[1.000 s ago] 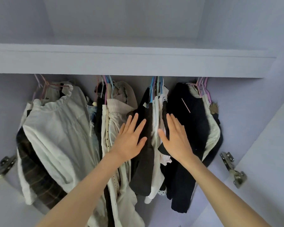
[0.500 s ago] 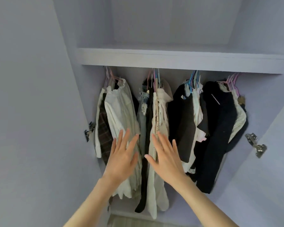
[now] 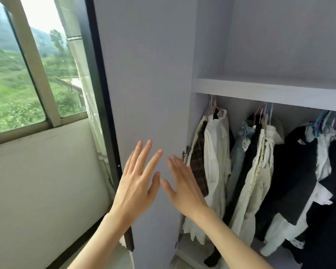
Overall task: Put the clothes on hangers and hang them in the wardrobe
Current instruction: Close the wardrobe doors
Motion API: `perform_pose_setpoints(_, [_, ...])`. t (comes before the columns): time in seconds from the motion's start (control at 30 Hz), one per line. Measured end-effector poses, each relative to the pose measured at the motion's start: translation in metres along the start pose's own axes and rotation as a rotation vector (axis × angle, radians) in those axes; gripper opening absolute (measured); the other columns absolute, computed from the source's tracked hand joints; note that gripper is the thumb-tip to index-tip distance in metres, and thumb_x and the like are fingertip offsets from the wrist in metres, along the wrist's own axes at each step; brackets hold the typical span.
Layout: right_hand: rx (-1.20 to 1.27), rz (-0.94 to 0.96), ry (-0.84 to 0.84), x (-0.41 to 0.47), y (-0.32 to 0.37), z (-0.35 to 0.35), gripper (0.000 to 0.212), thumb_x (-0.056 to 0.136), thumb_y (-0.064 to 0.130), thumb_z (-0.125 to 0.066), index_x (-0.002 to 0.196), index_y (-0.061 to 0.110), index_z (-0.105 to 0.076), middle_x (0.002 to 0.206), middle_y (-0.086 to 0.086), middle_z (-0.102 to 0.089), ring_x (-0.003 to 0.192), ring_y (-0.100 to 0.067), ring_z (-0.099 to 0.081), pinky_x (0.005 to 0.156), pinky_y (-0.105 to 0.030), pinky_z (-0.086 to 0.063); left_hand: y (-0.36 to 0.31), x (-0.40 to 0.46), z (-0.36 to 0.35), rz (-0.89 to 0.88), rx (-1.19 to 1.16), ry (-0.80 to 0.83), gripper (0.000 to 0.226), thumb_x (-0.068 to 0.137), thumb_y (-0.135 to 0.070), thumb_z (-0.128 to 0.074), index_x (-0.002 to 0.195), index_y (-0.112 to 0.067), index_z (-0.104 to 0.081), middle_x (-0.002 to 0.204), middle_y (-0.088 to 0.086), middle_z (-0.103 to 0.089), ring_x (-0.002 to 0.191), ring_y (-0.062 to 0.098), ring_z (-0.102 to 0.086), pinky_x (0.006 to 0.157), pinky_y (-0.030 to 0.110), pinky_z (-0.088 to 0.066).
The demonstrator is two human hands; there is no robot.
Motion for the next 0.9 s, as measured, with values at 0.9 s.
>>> perform_pose_setpoints(0.9, [0.240,-0.014,-0.505,-0.007,0.071,0.045,0.059,0.086,0.044,-0.056,0.136,0.020,-0.036,0.137,0.006,-0.043,0.126,-0.009,-0.039,0.107,-0.035,-0.035,0.006,0.034,0.075,-0.108,-0.215,0.050,0.050,0.097,-0.028,-0.029,0.145,-0.014,-0.025,0.143,-0.001,-0.043,0.143,0.010,-0.009,0.114,0.024,-0.016])
Point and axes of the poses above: each hand's wrist, its own x-axis towards the middle knuckle, its own z-axis out of the back of the hand, y = z × x, the point moved 3 cm from there along x, towards the middle knuckle
